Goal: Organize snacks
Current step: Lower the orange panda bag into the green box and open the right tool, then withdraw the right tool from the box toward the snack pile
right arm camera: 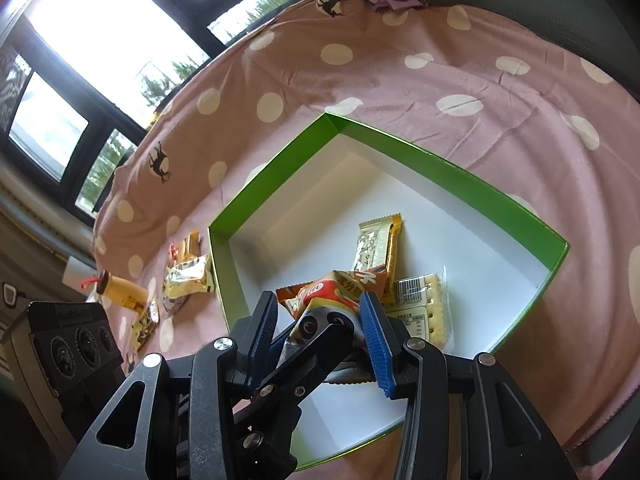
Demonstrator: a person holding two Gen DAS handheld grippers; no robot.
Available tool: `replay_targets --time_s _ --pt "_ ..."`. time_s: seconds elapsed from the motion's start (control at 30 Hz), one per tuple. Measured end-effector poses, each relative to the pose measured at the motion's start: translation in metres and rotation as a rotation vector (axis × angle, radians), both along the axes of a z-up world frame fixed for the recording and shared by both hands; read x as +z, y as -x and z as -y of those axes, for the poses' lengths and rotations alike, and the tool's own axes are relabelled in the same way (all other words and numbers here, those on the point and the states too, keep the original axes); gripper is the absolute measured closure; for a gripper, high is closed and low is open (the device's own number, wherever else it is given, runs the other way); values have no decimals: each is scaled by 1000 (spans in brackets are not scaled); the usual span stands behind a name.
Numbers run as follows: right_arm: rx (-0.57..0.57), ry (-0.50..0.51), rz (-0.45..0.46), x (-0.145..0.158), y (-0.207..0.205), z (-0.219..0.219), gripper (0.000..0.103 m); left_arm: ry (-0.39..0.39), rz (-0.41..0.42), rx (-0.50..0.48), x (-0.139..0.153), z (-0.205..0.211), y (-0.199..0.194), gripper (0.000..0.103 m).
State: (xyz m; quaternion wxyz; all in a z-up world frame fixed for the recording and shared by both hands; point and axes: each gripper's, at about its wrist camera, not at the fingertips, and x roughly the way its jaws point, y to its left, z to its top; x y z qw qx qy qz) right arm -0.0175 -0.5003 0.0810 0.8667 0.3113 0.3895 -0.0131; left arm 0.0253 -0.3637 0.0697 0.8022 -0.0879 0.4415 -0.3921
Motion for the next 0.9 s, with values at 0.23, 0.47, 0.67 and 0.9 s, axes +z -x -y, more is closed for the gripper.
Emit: replay_targets --time_s 0.23,0.47,0.67,0.9 --pt "-7 5 12 4 3 1 57 -8 21 -8 3 3 5 77" --pt "-12 16 65 13 8 -1 57 -25 95 28 19 -7 16 69" --pt "-13 23 88 19 10 -3 56 -10 139 82 32 -34 22 49" --pt "-29 54 117 27 12 -12 32 4 162 187 41 -85 30 22"
